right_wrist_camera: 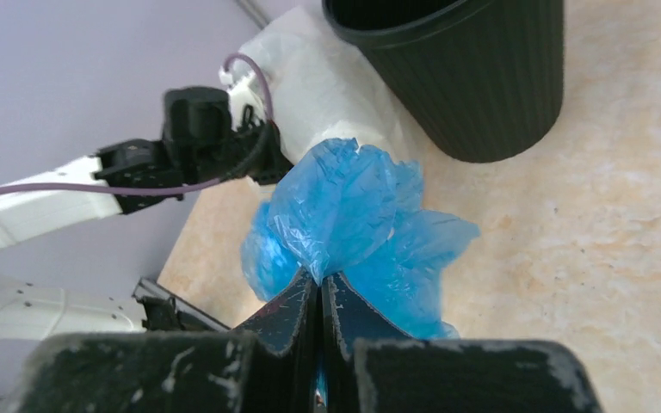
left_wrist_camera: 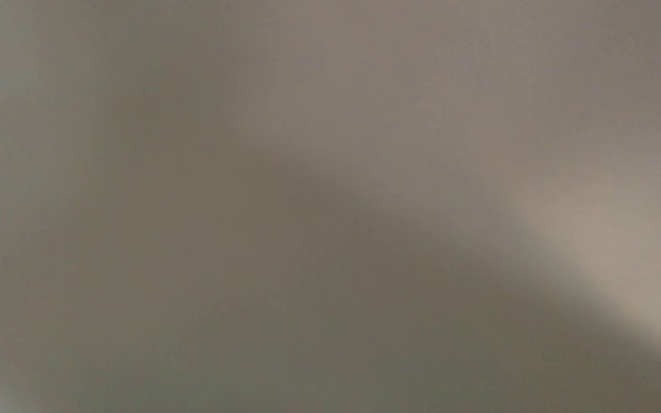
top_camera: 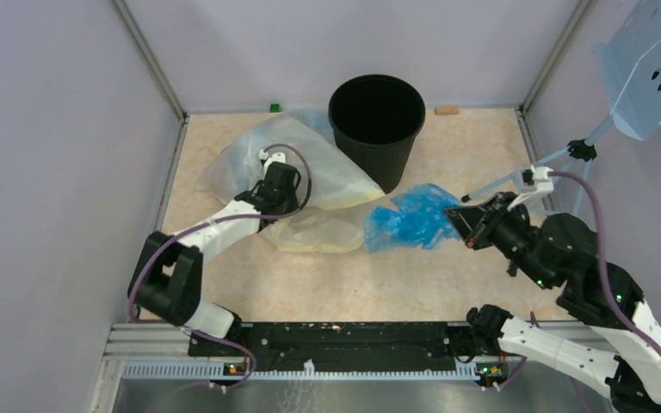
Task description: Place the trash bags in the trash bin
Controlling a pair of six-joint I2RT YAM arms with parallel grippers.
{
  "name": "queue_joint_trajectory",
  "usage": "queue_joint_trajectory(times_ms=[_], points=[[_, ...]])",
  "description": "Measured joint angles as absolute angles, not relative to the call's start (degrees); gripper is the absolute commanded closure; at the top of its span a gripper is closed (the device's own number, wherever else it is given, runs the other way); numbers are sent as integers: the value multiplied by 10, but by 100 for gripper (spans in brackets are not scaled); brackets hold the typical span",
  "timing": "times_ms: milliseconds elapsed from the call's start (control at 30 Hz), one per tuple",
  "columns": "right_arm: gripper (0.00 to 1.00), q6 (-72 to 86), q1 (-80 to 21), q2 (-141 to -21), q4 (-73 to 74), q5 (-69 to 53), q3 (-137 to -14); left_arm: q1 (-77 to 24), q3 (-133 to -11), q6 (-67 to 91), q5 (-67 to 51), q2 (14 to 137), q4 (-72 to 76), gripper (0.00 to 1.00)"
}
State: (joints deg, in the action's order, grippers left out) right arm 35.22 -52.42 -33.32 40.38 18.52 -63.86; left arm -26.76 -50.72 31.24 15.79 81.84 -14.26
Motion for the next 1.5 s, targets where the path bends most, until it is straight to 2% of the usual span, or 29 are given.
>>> queue_joint_trajectory(times_ms=[300, 533, 700, 933, 967, 1033, 1133, 1200, 1267, 1333, 1500], points=[[100, 367, -524, -283, 508, 303, -663, -186, -605, 316, 114, 987, -124, 100], [100, 378, -524, -293, 532, 320, -585, -79, -676, 333, 78, 1039, -126, 100], [100, 376, -524, -337, 505, 266, -529, -18, -729, 343, 69, 1053, -155, 100], [100, 350, -524, -425, 405, 137, -510, -23, -706, 341, 116, 972, -187, 100], [100, 347, -524, -436, 382, 110, -508, -24, -704, 338, 129, 955, -195, 99], [100, 342, -524, -452, 335, 61, -502, -24, -705, 329, 154, 922, -205, 90], [85, 340, -524, -467, 300, 26, -500, -23, -712, 309, 176, 878, -221, 72], [65, 338, -524, -473, 291, 22, -499, -23, -715, 295, 172, 856, -225, 61], [51, 336, -524, -477, 294, 27, -499, -23, -715, 283, 151, 828, -238, 52], [46, 329, -524, -479, 303, 32, -497, -26, -717, 281, 133, 802, -265, 43], [29, 328, -524, -474, 326, 49, -472, -59, -729, 275, 103, 725, -337, 33]])
